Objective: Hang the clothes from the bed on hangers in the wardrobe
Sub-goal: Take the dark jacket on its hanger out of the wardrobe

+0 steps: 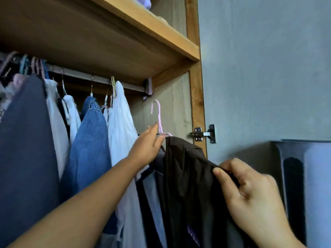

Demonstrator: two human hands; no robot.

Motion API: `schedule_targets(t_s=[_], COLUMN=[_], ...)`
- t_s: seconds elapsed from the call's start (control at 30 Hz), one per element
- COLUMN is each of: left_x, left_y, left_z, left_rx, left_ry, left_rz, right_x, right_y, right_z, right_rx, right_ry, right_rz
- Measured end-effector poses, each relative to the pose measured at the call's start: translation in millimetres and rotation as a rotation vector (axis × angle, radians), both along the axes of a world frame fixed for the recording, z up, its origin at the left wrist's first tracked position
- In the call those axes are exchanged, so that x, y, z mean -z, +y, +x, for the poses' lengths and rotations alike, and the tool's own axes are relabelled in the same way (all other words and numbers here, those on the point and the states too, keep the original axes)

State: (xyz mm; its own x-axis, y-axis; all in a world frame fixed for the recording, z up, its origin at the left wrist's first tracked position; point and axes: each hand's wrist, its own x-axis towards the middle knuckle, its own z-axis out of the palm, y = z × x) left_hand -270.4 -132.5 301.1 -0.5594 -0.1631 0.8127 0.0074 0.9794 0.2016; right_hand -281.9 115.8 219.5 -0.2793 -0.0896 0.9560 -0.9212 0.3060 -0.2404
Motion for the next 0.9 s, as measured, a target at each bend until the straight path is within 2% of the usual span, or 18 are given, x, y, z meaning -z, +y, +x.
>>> schedule_targets(t_s=[0.1, 0.2, 0.33, 0.43, 0.63, 0.9], left_x=[23, 50, 88, 114, 137, 164], left_y=[31, 64, 118, 169, 287, 418], left_z=[10, 25, 47, 63, 86, 89], left_rx=[0.108, 0.11, 0.048, 0.13, 0.306, 0.64], left_ry=[0.046, 0.093, 0.196, 0.279, 0.338, 0.347], left_rz=[-0.046, -0.095, -0.3, -0.406, -0.442, -0.357], right_x=[18, 29, 39, 49, 65, 90], right_y=[49, 102, 180, 230, 299, 390], right_z=[21, 41, 65, 89, 134, 202], right_rx=[-0.019, 0.001, 0.14, 0.231, 0.356, 0.488], right_ry=[-0.022, -0.075, -0.183, -0.266, -0.409, -0.542], right_rz=[0.029, 0.156, 0.365, 0.436, 0.45, 0.366])
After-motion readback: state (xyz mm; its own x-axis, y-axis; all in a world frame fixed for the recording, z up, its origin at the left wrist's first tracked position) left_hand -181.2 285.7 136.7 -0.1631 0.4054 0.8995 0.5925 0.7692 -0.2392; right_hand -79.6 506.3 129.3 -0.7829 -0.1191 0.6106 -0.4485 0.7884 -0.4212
